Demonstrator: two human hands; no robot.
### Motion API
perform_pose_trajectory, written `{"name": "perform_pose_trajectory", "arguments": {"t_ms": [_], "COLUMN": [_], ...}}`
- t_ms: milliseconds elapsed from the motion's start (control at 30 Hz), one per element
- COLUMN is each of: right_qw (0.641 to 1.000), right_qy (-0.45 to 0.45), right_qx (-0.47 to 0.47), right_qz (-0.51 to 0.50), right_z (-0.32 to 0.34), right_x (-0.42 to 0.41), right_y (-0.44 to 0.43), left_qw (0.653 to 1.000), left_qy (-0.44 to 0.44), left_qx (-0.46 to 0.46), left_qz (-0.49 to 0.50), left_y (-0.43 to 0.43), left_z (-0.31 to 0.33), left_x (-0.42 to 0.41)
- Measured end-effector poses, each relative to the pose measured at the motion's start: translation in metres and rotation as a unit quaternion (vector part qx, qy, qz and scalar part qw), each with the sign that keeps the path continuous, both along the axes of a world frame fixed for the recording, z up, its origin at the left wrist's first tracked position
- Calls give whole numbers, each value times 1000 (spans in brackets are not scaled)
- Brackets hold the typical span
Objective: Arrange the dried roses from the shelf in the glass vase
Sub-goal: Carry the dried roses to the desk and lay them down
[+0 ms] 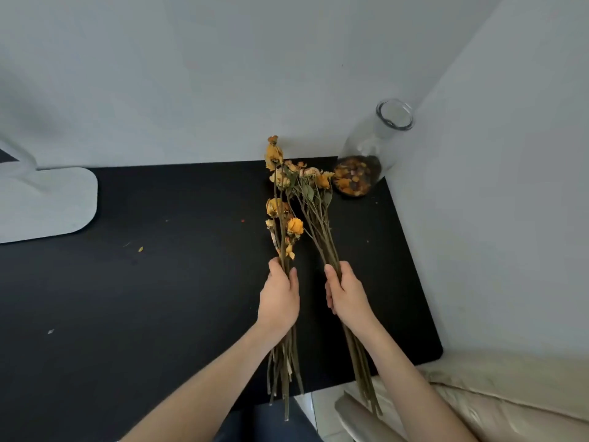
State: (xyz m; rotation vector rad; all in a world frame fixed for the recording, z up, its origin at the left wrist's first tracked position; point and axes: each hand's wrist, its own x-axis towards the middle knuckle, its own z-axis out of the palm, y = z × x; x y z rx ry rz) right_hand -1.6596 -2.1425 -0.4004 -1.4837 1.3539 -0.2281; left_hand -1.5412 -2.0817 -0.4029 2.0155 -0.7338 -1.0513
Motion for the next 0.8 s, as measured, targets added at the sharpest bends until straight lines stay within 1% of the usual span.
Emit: {"name": "perform_pose_trajectory", "arguments": {"t_ms": [67,167,200,233,267,300,367,500,600,700,800], "right_qw": [1000,999,999,998,998,997,995,980,963,957,952], "right_qy": [12,30,40,49,57,64,78,133,176,178,167], "right_qx": [1,6,6,5,3,-2,-20,-101,-162,-196,-238], "right_qz": [6,20,27,34,41,50,64,108,128,118,98], "right_z": [-8,-19,-22,-24,-25,-26,-26,-25,-24,-24,-25], "right_x": [5,13,13,13,13,12,9,6,5,2,-2], "right_y": [-1,-3,-3,-5,-6,-7,-10,-16,-23,-32,-42], "left_qw": [1000,995,990,978,962,948,931,914,912,903,874], "left_qy": [-11,-51,-94,-159,-226,-274,-319,-358,-357,-354,-349], "left_qx": [-1,-8,-9,-5,1,5,0,-18,-56,-146,-266], "left_qz": [-17,-79,-105,-131,-152,-164,-175,-191,-193,-195,-210], "left_y": [-1,1,1,1,3,5,7,14,20,21,11], "left_z": [-8,-21,-24,-28,-31,-33,-36,-41,-41,-41,-34], "left_x": [-1,1,4,7,12,17,27,53,71,85,93]}}
